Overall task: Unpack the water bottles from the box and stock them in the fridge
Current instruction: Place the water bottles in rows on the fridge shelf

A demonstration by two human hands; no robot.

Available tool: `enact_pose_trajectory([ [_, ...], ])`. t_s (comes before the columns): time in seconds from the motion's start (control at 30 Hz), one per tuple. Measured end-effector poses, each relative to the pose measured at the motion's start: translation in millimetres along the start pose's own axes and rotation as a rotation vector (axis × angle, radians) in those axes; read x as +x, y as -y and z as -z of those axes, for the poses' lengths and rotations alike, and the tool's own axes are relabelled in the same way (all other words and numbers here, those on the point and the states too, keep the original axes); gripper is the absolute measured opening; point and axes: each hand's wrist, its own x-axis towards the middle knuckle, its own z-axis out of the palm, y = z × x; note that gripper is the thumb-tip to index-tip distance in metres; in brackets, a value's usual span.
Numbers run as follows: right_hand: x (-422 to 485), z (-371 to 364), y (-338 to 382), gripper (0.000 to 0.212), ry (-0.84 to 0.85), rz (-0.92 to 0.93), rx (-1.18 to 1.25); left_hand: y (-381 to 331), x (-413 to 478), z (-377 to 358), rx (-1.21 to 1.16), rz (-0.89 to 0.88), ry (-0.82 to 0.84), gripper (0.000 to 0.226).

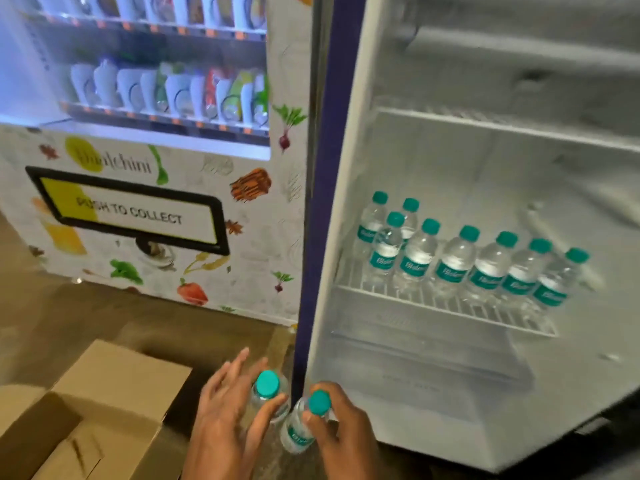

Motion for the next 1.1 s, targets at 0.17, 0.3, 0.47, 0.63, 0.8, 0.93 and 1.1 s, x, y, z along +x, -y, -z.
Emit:
enact_pose_trajectory([
  [0.17,7,110,65,0.021,-0.178,0.147,0.116,-106,55,26,-0.058,-0.341,-0.055,0.042],
  [0.3,15,190,116,0.018,-0.304,0.215,0.199,-174,90,43,-0.173,-0.396,-0.05,0.037],
  [0.47,22,253,161,0.011,-0.396,0.277,0.287,-234,125,51,-0.216,-0.416,-0.128,0.034],
  [0.63,32,283,173,0.011,-0.473,0.276,0.39,-262,147,50,-0.236,-0.405,-0.211,0.033],
  [0.8,54,296,174,0.014,-0.58,0.207,0.519,-269,152,42,-0.308,-0.406,-0.251,0.03],
  [0.93,75,304,171,0.02,-0.679,0.145,0.619,-270,161,39,-0.267,-0.427,-0.243,0.03],
  [1.1,100,306,164,0.013,-0.823,0.063,0.824,-269,172,34,-0.253,-0.441,-0.263,0.033],
])
